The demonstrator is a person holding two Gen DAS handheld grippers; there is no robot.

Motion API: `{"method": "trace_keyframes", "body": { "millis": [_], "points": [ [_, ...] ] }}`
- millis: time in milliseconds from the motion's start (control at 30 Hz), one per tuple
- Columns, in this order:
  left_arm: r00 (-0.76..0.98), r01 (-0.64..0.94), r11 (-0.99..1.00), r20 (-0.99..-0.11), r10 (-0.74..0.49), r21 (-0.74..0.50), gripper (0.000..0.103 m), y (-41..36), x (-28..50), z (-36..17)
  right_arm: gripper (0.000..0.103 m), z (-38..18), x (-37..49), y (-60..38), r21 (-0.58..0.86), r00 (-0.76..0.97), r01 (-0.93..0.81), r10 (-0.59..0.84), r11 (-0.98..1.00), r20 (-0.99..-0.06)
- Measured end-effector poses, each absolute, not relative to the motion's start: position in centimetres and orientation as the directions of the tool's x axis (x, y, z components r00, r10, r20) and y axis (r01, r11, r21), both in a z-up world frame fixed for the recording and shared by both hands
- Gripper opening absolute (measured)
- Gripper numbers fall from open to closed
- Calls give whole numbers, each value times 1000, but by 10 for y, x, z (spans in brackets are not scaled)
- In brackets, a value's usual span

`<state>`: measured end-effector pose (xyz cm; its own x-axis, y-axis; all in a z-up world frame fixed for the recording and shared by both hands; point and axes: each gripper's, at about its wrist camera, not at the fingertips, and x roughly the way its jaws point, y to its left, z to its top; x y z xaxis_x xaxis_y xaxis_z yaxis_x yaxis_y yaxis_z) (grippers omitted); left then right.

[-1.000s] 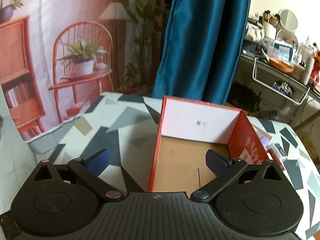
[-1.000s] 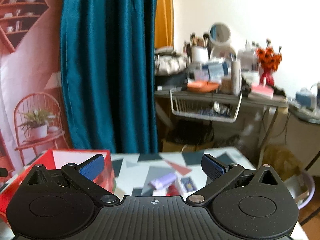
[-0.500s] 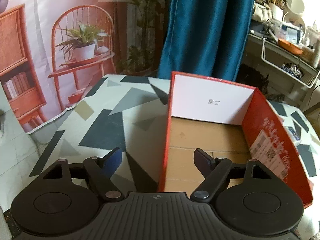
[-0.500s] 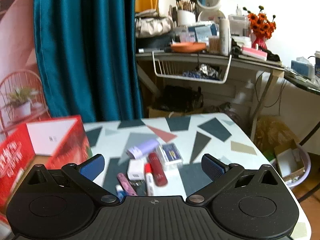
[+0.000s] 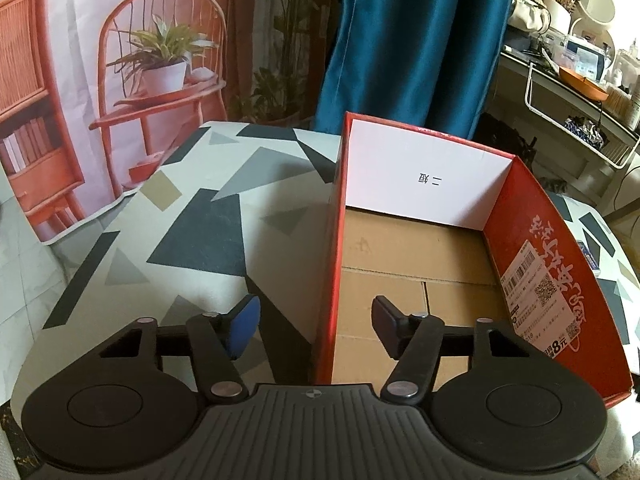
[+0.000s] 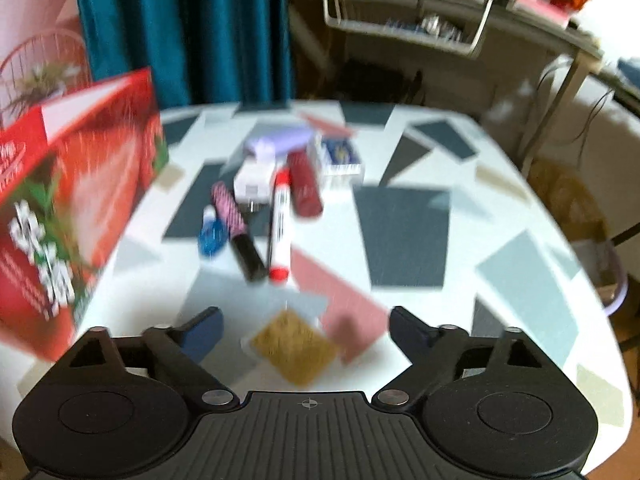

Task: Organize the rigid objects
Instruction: 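Move the left tool to the red box while the right tool approaches the items, then close the right gripper on the gold card in its clear case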

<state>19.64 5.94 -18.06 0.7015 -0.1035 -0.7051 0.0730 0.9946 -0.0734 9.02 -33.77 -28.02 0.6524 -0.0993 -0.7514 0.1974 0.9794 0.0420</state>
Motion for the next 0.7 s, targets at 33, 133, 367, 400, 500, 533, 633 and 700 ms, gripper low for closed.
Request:
{"method": "trace_keyframes", "body": {
  "millis": [33,133,367,400,500,533,633,700],
  "points": [
    [702,72,995,-705,-103,-73,62,60,197,-181,83,-285,91,-339,51,639,197,-89,979,-764],
    [700,69,995,-706,-104,-78,62,61,198,-182,81,-294,90,-341,64,621,199,-75,978,-780],
    [695,74,994,-710,-110,-82,58,60,198,-184,68,-301,95,-336,71,603,155,-38,985,-797],
    [694,75,994,-711,-111,-82,57,60,198,-185,69,-302,96,-334,65,596,153,-40,986,-802],
    [690,79,993,-714,-115,-84,56,61,196,-185,69,-304,99,-332,52,596,152,-50,987,-802],
    [688,80,993,-716,-118,-87,56,61,196,-185,69,-304,100,-332,54,597,153,-49,987,-801],
    [679,80,992,-723,-124,-96,55,62,194,-187,66,-304,103,-330,53,603,146,-46,988,-796],
    [675,73,992,-728,-123,-100,54,62,194,-188,66,-304,106,-327,53,607,132,-38,990,-794]
  ]
}}
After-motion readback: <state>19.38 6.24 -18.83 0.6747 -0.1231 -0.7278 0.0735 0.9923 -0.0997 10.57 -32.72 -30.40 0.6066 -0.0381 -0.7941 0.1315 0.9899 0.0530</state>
